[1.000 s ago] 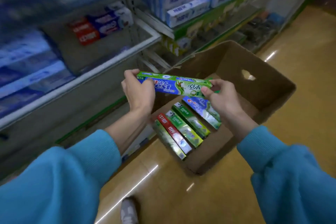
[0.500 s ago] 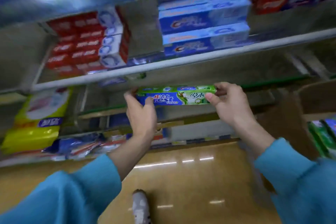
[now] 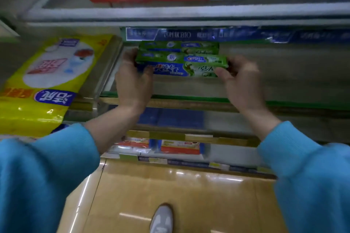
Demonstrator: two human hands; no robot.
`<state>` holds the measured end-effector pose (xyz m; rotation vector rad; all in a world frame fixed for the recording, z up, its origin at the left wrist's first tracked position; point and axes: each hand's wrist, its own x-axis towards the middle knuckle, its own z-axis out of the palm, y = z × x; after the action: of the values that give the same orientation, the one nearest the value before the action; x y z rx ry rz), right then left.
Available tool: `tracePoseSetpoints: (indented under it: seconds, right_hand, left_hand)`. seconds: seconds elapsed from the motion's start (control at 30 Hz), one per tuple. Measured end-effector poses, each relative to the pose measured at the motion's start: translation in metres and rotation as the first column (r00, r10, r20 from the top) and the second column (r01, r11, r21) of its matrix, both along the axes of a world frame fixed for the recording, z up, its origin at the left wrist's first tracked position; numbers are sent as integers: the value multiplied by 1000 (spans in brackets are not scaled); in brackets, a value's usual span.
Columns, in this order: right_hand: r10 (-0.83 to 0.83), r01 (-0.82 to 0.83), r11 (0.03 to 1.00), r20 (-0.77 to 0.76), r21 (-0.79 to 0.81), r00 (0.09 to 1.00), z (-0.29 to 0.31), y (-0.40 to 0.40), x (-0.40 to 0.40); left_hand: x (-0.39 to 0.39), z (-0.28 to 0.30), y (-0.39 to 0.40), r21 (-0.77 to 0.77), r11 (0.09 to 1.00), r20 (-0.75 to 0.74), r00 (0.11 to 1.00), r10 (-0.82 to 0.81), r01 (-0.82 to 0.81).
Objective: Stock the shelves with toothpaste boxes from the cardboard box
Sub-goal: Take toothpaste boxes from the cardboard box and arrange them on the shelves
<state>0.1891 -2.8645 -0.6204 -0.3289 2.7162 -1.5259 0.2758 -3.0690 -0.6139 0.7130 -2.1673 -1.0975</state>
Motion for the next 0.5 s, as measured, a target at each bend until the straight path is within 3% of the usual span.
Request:
tracePoseSetpoints:
  seconds: [0.17,0.5]
  right_hand:
    - [-41,42,999,63,-26,997,-7,-24,-26]
    - [-30,33,994,29,-105,999,-12,-31,-37]
  left_hand:
    - [-24,-16,-24,55,998,30,1000,-10,8]
    - [-34,-23,-32,88,996,42,999,20,-23]
